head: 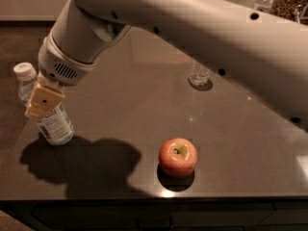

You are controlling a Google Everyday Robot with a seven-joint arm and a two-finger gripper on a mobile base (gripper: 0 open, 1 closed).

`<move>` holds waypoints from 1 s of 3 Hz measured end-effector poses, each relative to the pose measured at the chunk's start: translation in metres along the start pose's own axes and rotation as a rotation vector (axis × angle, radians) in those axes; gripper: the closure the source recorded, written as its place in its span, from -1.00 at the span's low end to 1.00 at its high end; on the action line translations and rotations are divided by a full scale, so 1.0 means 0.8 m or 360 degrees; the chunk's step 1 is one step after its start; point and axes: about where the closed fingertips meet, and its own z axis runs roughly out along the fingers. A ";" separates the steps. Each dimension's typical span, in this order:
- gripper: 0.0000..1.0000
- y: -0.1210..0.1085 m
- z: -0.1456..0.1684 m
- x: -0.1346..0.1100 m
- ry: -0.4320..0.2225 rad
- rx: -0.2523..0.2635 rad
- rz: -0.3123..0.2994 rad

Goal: Move blue plastic bottle near water bottle

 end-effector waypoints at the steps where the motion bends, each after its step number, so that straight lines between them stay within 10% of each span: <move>1: 0.45 -0.010 -0.019 0.002 -0.0024 0.0006 0.0059; 3: 1.00 -0.058 -0.116 0.036 -0.0053 0.0174 0.0209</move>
Offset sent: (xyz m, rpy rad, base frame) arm 0.0538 -0.0779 0.0639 0.0729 0.0377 -0.1766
